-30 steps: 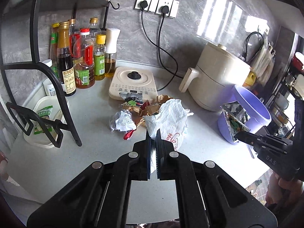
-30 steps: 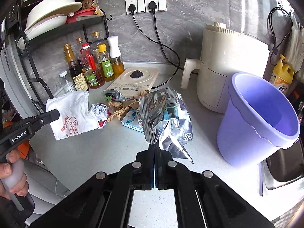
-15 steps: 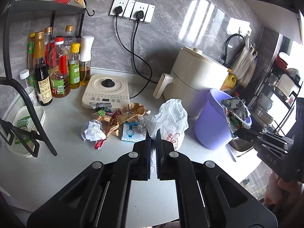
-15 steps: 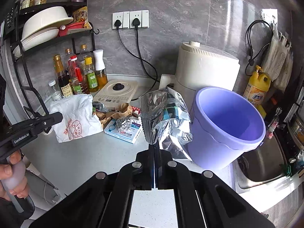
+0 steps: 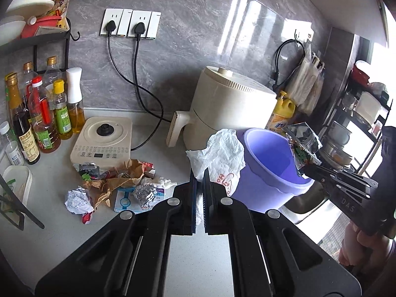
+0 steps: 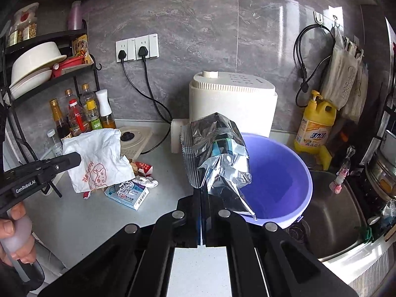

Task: Collect trash
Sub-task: 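Carry both bags to the lilac bucket and open both tools to drop them, then move both tools back over the remaining trash on the counter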

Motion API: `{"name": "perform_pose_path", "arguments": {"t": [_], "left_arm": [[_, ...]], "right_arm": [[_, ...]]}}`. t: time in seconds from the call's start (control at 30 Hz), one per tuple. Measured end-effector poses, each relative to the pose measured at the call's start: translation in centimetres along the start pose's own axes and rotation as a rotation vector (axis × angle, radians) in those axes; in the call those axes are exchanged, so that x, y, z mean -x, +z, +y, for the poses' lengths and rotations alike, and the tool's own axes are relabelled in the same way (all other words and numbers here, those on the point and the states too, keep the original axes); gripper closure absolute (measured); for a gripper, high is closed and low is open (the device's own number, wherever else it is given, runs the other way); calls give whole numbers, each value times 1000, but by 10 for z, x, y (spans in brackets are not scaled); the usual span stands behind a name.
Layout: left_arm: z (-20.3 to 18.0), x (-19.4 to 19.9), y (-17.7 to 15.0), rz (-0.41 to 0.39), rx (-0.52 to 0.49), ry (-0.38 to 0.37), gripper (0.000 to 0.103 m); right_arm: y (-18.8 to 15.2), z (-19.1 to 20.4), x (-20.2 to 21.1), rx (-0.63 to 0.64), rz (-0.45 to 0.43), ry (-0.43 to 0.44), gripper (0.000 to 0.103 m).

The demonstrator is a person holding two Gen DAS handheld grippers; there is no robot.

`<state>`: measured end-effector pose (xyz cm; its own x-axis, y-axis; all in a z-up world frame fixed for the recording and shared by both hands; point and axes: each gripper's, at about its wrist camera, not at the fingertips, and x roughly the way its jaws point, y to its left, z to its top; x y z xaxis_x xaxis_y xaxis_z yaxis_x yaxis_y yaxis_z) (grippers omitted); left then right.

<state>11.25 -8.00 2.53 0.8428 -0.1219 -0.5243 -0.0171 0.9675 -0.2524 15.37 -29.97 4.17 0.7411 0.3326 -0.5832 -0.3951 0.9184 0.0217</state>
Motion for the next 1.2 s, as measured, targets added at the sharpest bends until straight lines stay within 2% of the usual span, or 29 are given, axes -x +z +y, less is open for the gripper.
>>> {"name": "perform_pose_path", "arguments": {"t": [0.23, 0.27, 0.3, 0.33, 0.43, 0.5, 0.83, 0.87, 0.9, 0.93, 0.97, 1.07, 1.2], "left_arm": [[-48, -23, 20, -19, -37, -17, 98], [-52, -26, 22, -20, -37, -19, 98], [-57, -30, 24, -20, -39, -18, 98], [-61, -33, 26, -21, -43, -19, 98], [-75, -43, 32, -20, -57, -24, 98], [-84, -51, 35, -16, -67, -33, 98], [-118, -82, 40, 19, -113, -93, 98], [-120, -83, 40, 24, -116, -97, 89], [-120, -85, 41, 28, -117, -99, 59], [-119, -83, 41, 19, -111, -97, 39], [-116, -79, 40, -7, -101, -99, 24], [-109, -74, 40, -5, -101, -92, 23], [-91, -61, 36, -20, -94, -33, 13]], "right_arm": [[12, -50, -9, -15, -13, -2, 97], [12, -57, -9, -24, -21, 0, 83], [12, -63, -6, -34, -43, -4, 58], [12, -69, -4, -40, -63, -16, 51], [11, -79, -3, -44, -60, -19, 50], [8, -91, -3, -62, -55, -26, 46], [-5, -135, 0, -131, -37, -88, 44], [-6, -138, 0, -138, -34, -93, 43], [-7, -139, 0, -144, -32, -94, 43], [-7, -141, 0, -149, -30, -96, 43], [-8, -141, 1, -151, -31, -98, 41], [-10, -136, 4, -155, -37, -98, 39], [-12, -123, 5, -149, -40, -78, 35]]}}
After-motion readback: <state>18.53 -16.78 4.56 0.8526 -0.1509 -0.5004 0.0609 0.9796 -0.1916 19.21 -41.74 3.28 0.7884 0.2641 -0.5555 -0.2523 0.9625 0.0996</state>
